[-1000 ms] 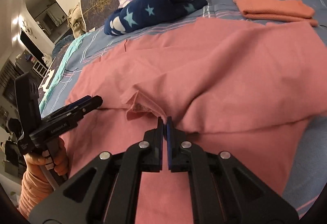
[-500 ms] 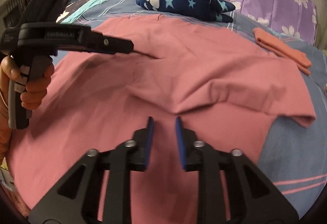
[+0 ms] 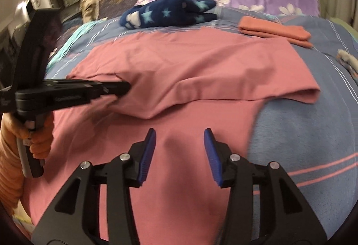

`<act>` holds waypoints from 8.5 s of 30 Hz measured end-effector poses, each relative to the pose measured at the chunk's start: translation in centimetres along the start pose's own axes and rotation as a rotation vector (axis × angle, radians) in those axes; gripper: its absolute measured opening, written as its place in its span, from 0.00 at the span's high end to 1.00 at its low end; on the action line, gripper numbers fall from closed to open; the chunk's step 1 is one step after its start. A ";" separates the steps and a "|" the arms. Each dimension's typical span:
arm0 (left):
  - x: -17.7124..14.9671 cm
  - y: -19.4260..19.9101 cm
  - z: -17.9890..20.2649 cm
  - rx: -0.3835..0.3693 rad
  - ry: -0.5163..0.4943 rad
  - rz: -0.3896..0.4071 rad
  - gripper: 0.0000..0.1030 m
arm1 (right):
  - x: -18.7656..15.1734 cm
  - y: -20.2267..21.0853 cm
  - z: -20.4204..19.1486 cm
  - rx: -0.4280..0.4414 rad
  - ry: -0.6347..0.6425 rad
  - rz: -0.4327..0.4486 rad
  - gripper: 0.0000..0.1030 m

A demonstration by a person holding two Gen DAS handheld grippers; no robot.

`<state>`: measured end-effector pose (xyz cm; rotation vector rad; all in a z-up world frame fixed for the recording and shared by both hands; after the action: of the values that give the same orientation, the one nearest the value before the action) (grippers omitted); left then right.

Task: Fold small clothes

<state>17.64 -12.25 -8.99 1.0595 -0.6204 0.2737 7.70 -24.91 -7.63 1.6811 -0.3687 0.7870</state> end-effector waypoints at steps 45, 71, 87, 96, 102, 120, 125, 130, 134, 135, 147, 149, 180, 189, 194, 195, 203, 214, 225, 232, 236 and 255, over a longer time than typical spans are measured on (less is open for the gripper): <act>1.3 0.5 -15.5 0.497 -0.030 0.075 0.56 | 6.3 -2.7 11.6 -0.148 -0.284 -0.008 0.57; 1.4 0.9 -16.0 0.489 0.011 0.093 0.47 | 9.1 -5.7 10.2 -0.026 -0.158 -0.007 0.96; -3.7 10.4 -18.5 0.289 0.209 0.145 0.26 | -0.5 0.1 6.3 -0.131 -0.070 -0.021 0.65; -11.1 12.3 -16.5 0.177 0.106 0.054 0.18 | -4.0 1.6 4.5 -0.034 -0.137 -0.022 0.60; -15.0 13.6 -13.9 0.142 0.014 0.036 0.16 | -7.1 3.8 3.0 -0.002 -0.157 0.002 0.57; -23.8 19.8 -10.9 -0.040 -0.039 0.004 0.60 | -16.0 12.1 -0.9 0.212 -0.233 -0.006 0.60; -26.1 21.3 -10.8 -0.049 -0.041 -0.007 0.64 | -19.4 14.4 -1.6 0.317 -0.233 -0.054 0.62; -26.2 21.3 -11.3 -0.097 0.035 0.004 0.64 | -19.7 14.8 -2.8 0.315 -0.203 -0.063 0.56; -26.6 21.9 -11.3 -0.085 0.035 0.015 0.63 | -19.8 14.8 -3.3 0.312 -0.186 -0.057 0.55; -26.8 22.1 -11.4 -0.084 0.032 0.016 0.62 | -19.9 14.8 -3.2 0.320 -0.193 -0.057 0.55; -26.5 21.3 -12.6 -0.153 0.083 0.029 0.71 | -19.1 13.7 -2.6 0.387 -0.213 -0.002 0.43; -26.2 21.3 -13.2 -0.160 0.135 0.047 0.87 | -19.0 13.7 -2.6 0.393 -0.226 0.004 0.48; -18.1 34.7 -6.0 -0.181 0.137 0.494 0.98 | -10.9 24.8 0.5 0.346 -0.225 0.415 0.97; -15.2 31.1 -9.8 -0.191 0.290 0.427 0.98 | -5.9 20.3 1.5 0.358 -0.219 0.384 0.97; -18.4 27.2 -8.8 -0.077 0.240 0.205 0.65 | -6.1 18.6 1.9 0.342 -0.205 0.348 0.96; -19.4 26.8 -8.6 -0.060 0.226 0.167 0.62 | -6.4 18.2 2.3 0.335 -0.218 0.336 0.96; -27.9 23.5 -6.1 -0.139 0.187 -0.135 0.51 | -8.3 15.5 3.7 0.350 -0.305 0.295 0.95; -27.6 23.0 -3.3 -0.110 0.071 -0.096 0.98 | -8.5 16.8 3.1 0.342 -0.287 0.323 0.93; -10.9 31.9 -5.0 -0.235 0.148 0.487 0.98 | -2.7 19.8 3.5 0.308 -0.239 0.455 0.93; -3.9 26.9 -8.7 -0.174 0.233 0.449 0.98 | 3.0 17.5 5.5 0.236 -0.226 0.453 0.95; -1.0 22.7 -11.7 -0.176 0.301 0.379 0.98 | 5.9 13.8 7.0 0.182 -0.231 0.395 0.95; 0.2 7.3 -20.5 -0.040 0.462 0.117 0.95 | 3.9 -4.5 12.3 0.183 -0.364 0.063 0.87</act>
<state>21.17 9.23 -10.56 0.8818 -0.2690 0.5863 16.96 -34.72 -9.40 1.9983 -0.6186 0.5707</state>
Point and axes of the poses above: each gripper's, at about its wrist camera, not at the fingertips, and y roughly against the way its jaws point, z to its right, x to its top, the point moved 6 cm from there along -y, roughly the way its jaws point, and after that the axes turned 11 degrees about y, right-handed, at the moved point
